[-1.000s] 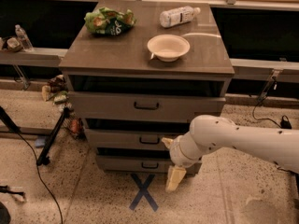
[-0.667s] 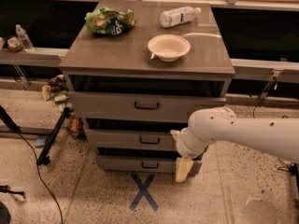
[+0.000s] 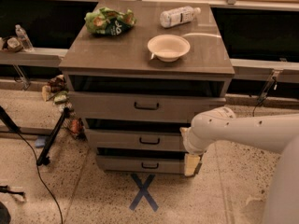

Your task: Open middle drawer

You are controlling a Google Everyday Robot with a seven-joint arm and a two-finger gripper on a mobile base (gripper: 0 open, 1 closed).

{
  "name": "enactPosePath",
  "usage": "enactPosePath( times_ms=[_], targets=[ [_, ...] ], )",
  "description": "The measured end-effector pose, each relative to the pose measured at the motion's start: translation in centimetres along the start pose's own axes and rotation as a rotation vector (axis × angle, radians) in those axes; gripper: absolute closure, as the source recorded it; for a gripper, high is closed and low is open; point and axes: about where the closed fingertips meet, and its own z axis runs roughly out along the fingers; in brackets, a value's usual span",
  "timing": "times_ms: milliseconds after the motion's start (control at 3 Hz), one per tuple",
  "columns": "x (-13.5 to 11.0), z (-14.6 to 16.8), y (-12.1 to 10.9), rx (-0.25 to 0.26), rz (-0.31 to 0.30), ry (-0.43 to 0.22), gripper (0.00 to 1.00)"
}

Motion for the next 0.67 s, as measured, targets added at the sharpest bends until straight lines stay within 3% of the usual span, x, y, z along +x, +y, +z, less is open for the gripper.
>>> enactPosePath(
  times_ms=[667],
  targets=[
    [2.4, 4.8, -2.0, 0.051, 0.018, -0.038, 0.00]
  ],
)
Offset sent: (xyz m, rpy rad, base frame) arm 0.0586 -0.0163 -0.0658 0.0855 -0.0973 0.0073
